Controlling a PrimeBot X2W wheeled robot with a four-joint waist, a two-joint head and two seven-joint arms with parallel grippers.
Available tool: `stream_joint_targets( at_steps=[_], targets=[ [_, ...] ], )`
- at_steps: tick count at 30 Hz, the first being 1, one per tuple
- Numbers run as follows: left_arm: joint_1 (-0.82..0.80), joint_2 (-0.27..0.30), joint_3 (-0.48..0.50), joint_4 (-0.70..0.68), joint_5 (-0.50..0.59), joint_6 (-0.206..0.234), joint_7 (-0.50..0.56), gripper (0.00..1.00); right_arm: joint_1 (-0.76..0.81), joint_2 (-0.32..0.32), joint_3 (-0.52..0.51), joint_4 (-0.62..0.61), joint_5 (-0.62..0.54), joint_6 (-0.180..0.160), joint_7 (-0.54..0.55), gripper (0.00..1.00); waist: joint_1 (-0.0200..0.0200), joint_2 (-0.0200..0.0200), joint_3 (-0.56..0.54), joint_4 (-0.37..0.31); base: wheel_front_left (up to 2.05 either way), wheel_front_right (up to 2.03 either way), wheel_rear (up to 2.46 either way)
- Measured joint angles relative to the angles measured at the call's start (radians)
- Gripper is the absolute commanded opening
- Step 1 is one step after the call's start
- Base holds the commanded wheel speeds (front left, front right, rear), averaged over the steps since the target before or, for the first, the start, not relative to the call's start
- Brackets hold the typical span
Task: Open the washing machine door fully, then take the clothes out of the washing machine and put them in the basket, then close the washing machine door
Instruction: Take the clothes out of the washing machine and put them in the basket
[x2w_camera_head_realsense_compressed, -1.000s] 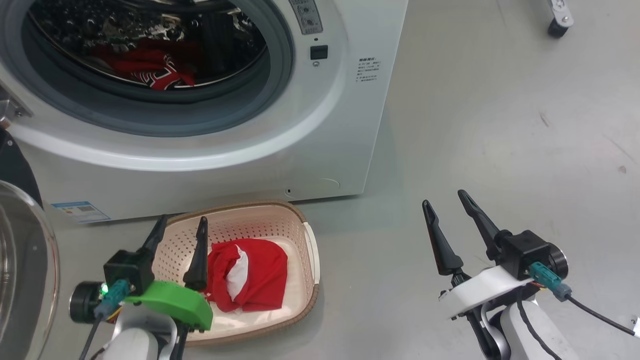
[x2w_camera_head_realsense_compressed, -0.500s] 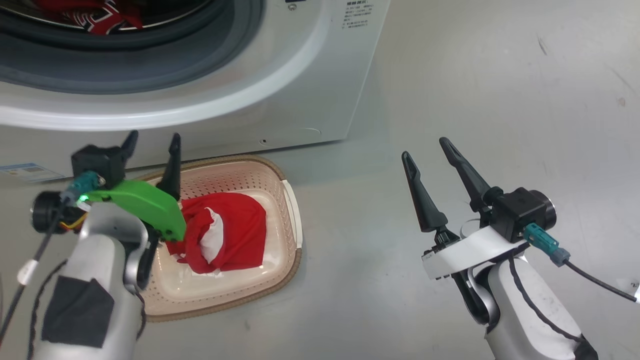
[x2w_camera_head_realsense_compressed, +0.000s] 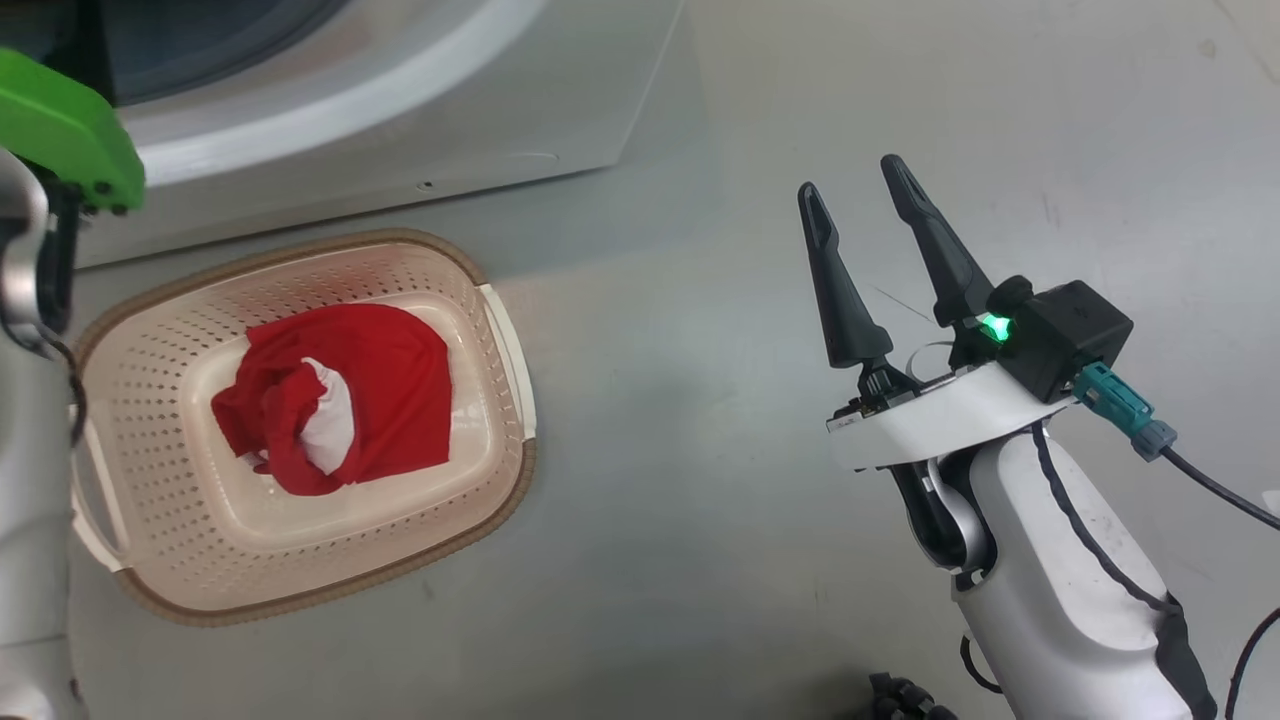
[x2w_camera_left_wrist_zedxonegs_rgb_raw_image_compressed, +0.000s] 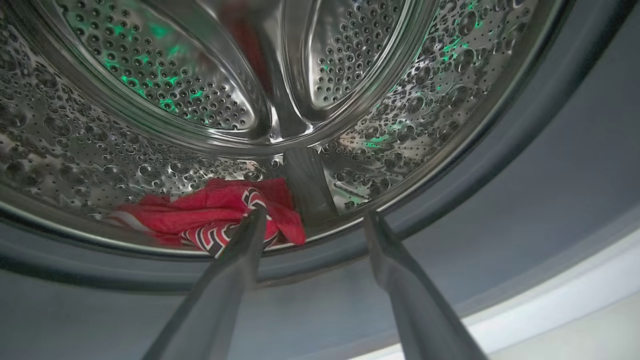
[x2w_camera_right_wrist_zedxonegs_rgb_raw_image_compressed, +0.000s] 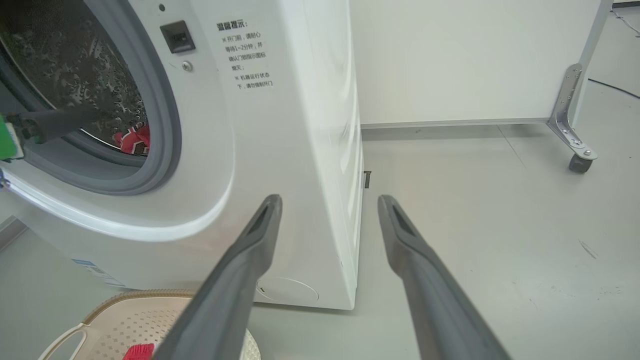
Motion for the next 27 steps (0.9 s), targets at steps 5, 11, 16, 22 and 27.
stream_joint_targets(
  at_steps=[5, 11, 16, 22, 27],
  targets=[
    [-0.09, 0.047, 0.018, 0.037, 0.021, 0.009, 0.029, 1.0, -0.032, -0.001, 0.029, -0.006, 0.028, -0.009, 0.0, 1.0, -0.0001, 0.0, 0.051, -0.042, 0.0, 0.0, 0.0],
    [-0.154, 0.12, 0.049, 0.088, 0.047, 0.021, 0.041, 1.0, -0.051, 0.0, 0.058, -0.007, 0.061, -0.023, 0.0, 1.0, 0.0, 0.0, 0.094, -0.098, 0.0, 0.0, 0.0],
    [-0.196, 0.16, 0.057, 0.142, 0.058, 0.026, 0.062, 1.0, -0.052, 0.0, 0.071, -0.005, 0.068, -0.026, 0.0, 1.0, -0.0001, 0.0, 0.118, -0.138, 0.0, 0.0, 0.0],
    [-0.242, 0.206, 0.059, 0.197, 0.1, 0.042, 0.086, 1.0, -0.062, 0.001, 0.08, -0.002, 0.068, -0.034, 0.0, 1.0, -0.0001, 0.0, 0.131, -0.174, 0.0, 0.0, 0.0],
    [-0.254, 0.208, 0.04, 0.253, 0.117, 0.048, 0.124, 1.0, -0.062, 0.002, 0.084, 0.002, 0.068, -0.042, 0.0, 1.0, -0.0001, 0.0, 0.13, -0.183, 0.0, 0.0, 0.0]
  ],
)
